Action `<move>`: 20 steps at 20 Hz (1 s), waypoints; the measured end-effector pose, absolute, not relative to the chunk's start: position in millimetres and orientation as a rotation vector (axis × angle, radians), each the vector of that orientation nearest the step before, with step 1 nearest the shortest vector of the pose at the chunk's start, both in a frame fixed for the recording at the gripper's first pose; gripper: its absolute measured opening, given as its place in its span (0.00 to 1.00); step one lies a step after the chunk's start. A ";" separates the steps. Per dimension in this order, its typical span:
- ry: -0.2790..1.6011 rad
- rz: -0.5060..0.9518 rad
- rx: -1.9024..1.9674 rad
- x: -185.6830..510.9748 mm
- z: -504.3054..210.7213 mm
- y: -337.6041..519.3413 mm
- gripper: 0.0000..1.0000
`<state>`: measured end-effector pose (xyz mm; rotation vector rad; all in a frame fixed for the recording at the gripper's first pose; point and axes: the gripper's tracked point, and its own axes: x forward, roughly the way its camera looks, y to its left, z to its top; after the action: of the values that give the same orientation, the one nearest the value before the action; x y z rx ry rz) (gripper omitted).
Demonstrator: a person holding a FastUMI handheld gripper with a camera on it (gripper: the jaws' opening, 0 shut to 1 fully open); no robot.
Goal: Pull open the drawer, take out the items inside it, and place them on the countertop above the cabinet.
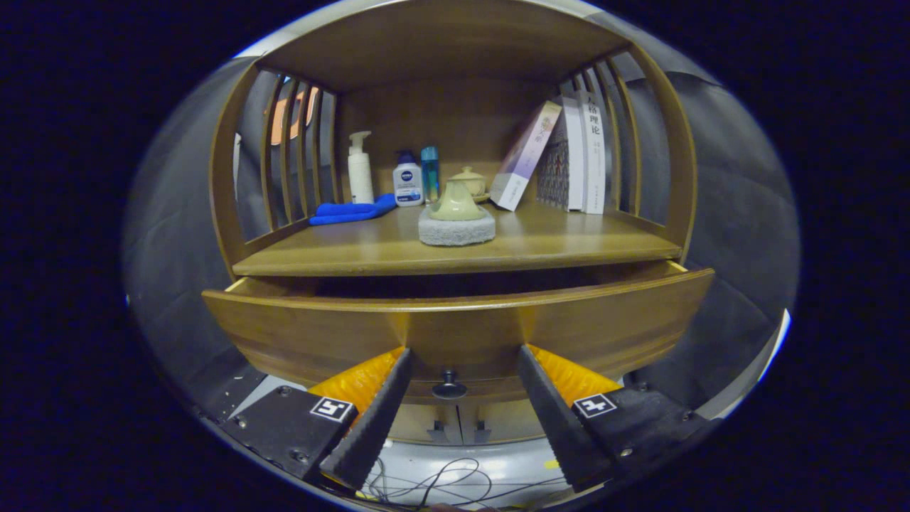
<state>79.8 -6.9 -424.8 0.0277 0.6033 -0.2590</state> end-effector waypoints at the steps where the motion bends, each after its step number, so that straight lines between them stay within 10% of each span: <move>1: 0.604 -0.261 0.027 86.4 -426.0 -7.7 0.98; 20: 0.460 -0.136 0.074 57.1 -316.5 11.2 0.98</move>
<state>57.1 11.2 -316.5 0.0737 0.4597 -0.1357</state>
